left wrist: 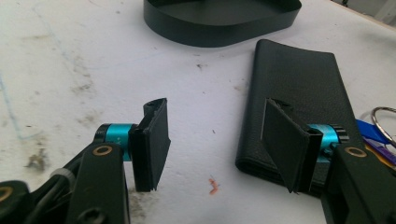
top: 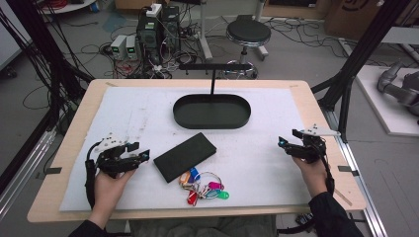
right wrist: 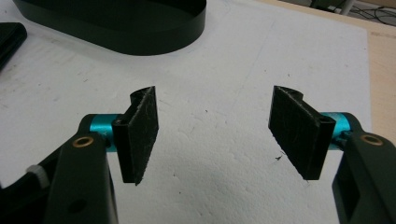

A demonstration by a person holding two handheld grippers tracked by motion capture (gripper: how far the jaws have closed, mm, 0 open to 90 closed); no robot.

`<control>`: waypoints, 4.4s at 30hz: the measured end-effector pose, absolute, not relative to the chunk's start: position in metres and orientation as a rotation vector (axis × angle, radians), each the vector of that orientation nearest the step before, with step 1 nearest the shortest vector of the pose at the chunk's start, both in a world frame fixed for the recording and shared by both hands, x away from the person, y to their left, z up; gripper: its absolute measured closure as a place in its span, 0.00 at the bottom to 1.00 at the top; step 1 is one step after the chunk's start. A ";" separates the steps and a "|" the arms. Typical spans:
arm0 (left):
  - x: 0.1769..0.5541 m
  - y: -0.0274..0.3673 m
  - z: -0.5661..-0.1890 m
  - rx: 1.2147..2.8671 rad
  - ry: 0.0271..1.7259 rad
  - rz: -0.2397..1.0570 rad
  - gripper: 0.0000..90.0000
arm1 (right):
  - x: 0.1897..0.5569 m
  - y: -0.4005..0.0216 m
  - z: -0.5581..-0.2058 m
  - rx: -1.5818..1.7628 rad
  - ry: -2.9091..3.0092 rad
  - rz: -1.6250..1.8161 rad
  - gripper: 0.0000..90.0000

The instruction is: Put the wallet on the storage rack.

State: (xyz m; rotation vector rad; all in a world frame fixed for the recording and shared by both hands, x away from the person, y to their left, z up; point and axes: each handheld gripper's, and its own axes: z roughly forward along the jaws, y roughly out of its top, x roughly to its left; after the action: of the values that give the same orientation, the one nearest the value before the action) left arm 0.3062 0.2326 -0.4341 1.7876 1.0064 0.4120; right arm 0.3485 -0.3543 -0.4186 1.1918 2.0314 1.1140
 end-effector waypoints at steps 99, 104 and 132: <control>0.278 0.187 -0.402 1.836 0.351 0.650 0.86 | 0.398 -0.173 -0.421 0.543 2.558 1.421 0.62; 0.284 0.192 -0.400 1.791 0.393 0.666 0.86 | 0.392 -0.182 -0.410 0.490 2.507 1.399 0.84; 0.319 0.198 -0.428 1.881 0.620 0.475 0.37 | 0.363 -0.194 -0.406 0.322 2.478 1.336 0.95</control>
State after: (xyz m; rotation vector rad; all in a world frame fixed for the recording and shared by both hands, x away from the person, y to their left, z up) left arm 0.3187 0.1984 -0.4283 1.8811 0.6197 0.4750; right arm 0.3628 -0.1942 -0.4055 0.3219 2.4777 1.3363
